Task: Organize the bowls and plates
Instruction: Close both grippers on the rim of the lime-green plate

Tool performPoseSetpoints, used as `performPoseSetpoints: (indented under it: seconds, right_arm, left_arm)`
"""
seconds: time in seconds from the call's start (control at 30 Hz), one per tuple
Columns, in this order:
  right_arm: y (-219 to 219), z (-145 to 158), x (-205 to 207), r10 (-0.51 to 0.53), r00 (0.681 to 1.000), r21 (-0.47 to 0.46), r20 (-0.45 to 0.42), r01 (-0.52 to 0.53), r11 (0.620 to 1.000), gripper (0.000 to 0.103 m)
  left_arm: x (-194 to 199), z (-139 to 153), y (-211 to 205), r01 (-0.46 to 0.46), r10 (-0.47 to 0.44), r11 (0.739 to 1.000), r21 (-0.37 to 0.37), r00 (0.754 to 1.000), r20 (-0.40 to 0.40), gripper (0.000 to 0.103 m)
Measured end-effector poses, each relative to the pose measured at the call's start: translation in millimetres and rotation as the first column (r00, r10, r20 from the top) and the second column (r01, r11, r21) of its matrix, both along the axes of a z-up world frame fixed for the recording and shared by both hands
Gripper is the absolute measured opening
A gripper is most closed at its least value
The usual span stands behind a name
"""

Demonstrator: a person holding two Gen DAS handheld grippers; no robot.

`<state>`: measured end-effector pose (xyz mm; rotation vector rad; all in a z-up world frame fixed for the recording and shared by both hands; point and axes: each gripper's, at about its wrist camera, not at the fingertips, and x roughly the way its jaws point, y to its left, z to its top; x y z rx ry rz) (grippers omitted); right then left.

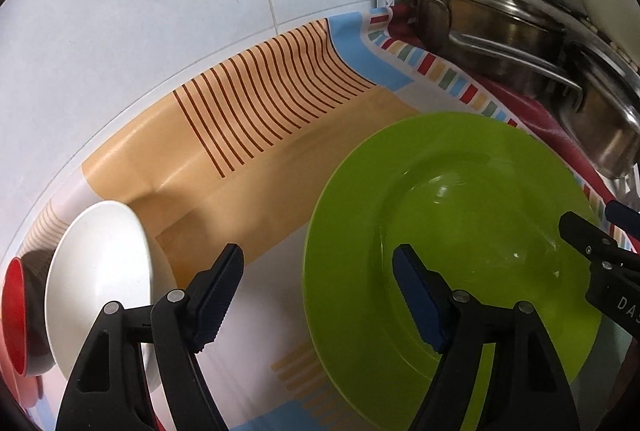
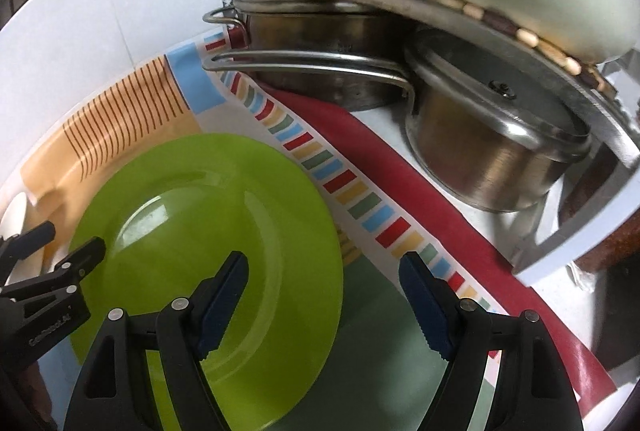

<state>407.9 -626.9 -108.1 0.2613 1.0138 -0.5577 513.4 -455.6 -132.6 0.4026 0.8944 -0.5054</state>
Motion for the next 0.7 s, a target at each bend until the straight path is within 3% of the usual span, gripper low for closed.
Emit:
performPoseSetpoints:
  seconds: [0.2,0.37,0.47,0.6,0.7]
  right_arm:
    - [-4,-8,6,0.002,1.000,0.007,-0.017,-0.002,1.000,0.078]
    - [-8,-14,11,0.001,1.000,0.037,-0.020,0.000,0.999,0.069]
    - [-9,-14,13,-0.003,1.000,0.052,-0.012,0.004,0.999,0.067]
    - [-6,-13,15,0.017,1.000,0.065,-0.002,-0.017,0.998,0.054]
    - [-3,-13,17,0.037,0.999,0.068,-0.002,-0.037,0.997,0.047]
  left_arm:
    - [3,-4,-5,0.001,-0.001,1.000,0.009,1.000,0.005,0.074]
    - [4,-4,-8,0.011,-0.011,1.000,0.006,1.000,0.005,0.070]
    - [6,-5,-10,0.021,-0.021,1.000,-0.003,1.000,-0.002,0.061]
    - [8,-3,-11,0.041,-0.042,0.999,-0.033,0.998,-0.049,0.046]
    - [7,-3,-12,0.047,-0.048,0.998,-0.034,0.997,-0.058,0.043]
